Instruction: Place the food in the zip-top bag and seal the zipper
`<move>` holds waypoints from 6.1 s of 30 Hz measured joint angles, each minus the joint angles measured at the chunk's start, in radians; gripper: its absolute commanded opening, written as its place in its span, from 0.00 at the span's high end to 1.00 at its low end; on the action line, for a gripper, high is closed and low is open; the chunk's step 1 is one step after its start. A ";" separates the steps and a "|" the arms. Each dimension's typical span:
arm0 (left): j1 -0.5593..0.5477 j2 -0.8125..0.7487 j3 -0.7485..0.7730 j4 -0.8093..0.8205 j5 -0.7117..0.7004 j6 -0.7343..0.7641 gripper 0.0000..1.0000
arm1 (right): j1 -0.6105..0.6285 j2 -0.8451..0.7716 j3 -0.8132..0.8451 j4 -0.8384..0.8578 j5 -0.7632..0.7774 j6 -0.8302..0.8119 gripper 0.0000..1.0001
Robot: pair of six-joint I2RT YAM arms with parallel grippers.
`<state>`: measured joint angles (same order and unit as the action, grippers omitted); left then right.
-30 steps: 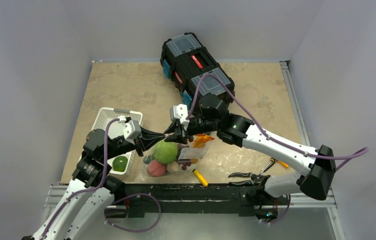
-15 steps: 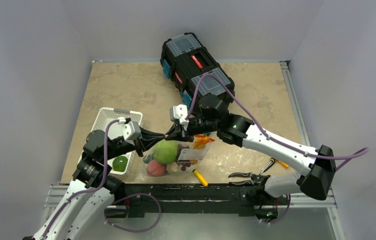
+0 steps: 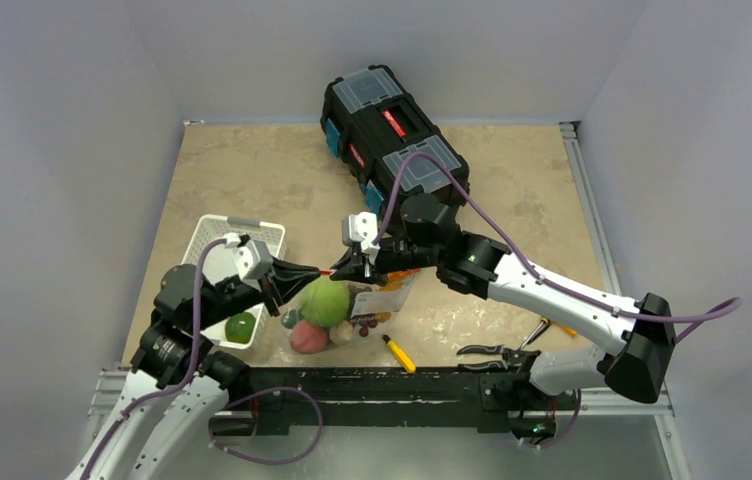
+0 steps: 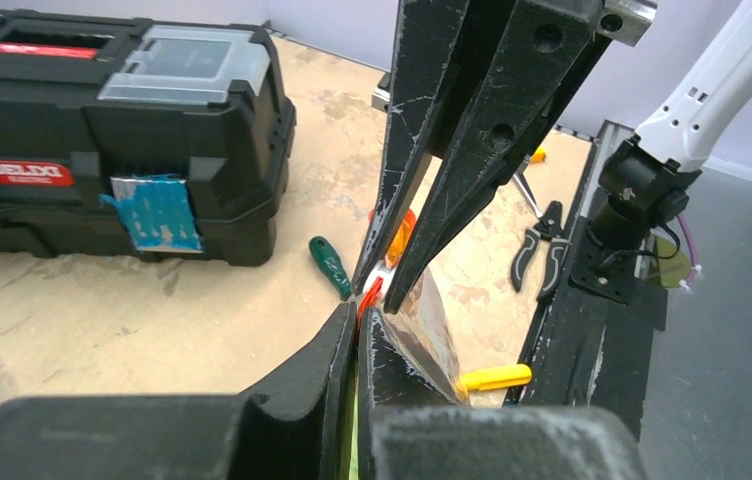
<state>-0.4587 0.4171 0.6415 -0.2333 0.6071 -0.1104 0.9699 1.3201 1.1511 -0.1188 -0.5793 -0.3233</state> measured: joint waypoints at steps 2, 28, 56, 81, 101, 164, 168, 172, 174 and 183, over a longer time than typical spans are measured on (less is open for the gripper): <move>0.000 -0.021 0.014 -0.034 -0.027 0.002 1.00 | 0.000 -0.009 -0.008 0.005 0.005 0.000 1.00; -0.003 -0.242 0.140 -0.319 -0.326 0.111 1.00 | 0.005 -0.108 -0.059 -0.001 0.076 0.000 1.00; 0.000 -0.301 -0.045 -0.253 -0.269 0.016 1.00 | -0.070 -0.012 0.006 -0.013 0.227 0.249 0.12; 0.000 -0.283 -0.043 -0.246 -0.122 0.016 1.00 | -0.162 0.242 0.311 -0.261 0.573 1.092 0.08; 0.000 -0.235 -0.005 -0.262 -0.085 0.023 1.00 | 0.098 0.298 0.391 -0.540 0.854 1.363 0.36; -0.653 0.412 0.357 -0.516 -1.014 -0.147 0.44 | 0.150 0.328 0.405 -0.486 0.977 1.456 1.00; -0.700 0.459 0.360 -0.525 -1.154 -0.182 0.61 | 0.133 0.328 0.405 -0.486 0.976 1.468 1.00; -0.709 0.495 0.367 -0.557 -1.219 -0.205 0.97 | 0.119 0.328 0.405 -0.485 0.977 1.475 0.99; -0.708 0.502 0.367 -0.581 -1.234 -0.218 1.00 | 0.119 0.327 0.403 -0.483 0.979 1.476 0.84; -0.698 0.326 0.234 -0.504 -1.170 -0.089 1.00 | 0.039 0.153 0.219 -0.262 0.825 1.152 0.02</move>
<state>-1.1564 0.7433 0.8753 -0.7368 -0.5629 -0.1997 1.0084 1.4727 1.3705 -0.3805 0.2459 0.8288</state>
